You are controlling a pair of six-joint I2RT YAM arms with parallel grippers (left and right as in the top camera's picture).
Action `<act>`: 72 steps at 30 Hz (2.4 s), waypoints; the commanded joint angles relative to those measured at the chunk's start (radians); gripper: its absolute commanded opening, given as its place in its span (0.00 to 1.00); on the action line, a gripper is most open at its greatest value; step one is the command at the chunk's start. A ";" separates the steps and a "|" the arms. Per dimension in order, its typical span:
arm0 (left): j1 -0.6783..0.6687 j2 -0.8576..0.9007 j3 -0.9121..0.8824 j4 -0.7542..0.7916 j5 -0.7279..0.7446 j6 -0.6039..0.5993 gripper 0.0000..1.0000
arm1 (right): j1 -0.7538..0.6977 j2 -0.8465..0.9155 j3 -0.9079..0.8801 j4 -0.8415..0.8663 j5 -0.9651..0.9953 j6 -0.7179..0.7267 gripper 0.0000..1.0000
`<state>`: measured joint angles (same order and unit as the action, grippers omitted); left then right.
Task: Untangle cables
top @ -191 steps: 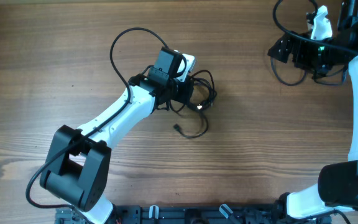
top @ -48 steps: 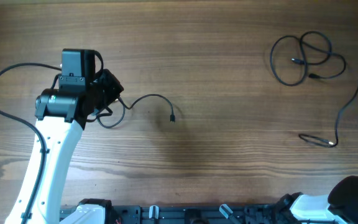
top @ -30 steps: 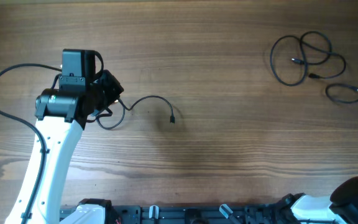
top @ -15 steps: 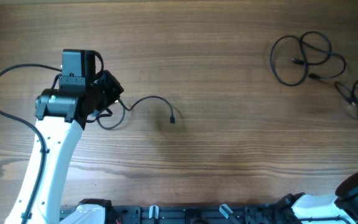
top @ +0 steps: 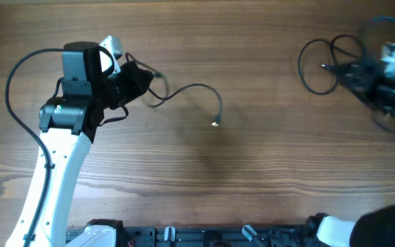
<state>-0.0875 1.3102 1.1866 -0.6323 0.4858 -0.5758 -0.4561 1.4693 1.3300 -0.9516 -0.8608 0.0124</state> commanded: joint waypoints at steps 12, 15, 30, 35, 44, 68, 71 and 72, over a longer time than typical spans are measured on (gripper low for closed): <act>0.005 -0.001 0.005 -0.038 0.277 -0.574 0.04 | 0.814 -0.053 0.011 0.278 0.033 -0.135 0.82; 0.005 -0.001 0.005 -0.037 0.340 -0.659 0.04 | 0.890 -0.053 0.008 0.344 0.034 -0.153 0.76; 0.005 -0.001 0.005 -0.037 0.404 -0.669 0.04 | 1.092 0.077 0.005 0.474 0.102 -0.128 0.32; 0.005 -0.001 0.005 -0.037 0.403 -0.666 0.05 | 1.092 0.086 0.005 0.512 0.102 -0.067 0.08; 0.005 -0.001 0.005 -0.038 0.364 -0.662 0.59 | 1.047 0.071 0.005 0.570 0.107 0.066 0.04; 0.005 -0.001 0.005 -0.101 0.094 -0.283 1.00 | 0.323 0.053 0.618 0.040 0.494 0.329 0.04; 0.005 -0.001 0.005 -0.102 0.082 -0.283 1.00 | 0.185 0.051 0.636 -0.053 0.554 0.371 0.04; 0.005 -0.001 0.005 -0.102 0.080 -0.283 1.00 | 0.157 0.053 0.636 -0.076 0.554 0.381 0.04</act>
<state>-0.0830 1.3102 1.1866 -0.7334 0.5945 -0.8852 -0.2321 1.5360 1.9442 -0.9894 -0.3557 0.3450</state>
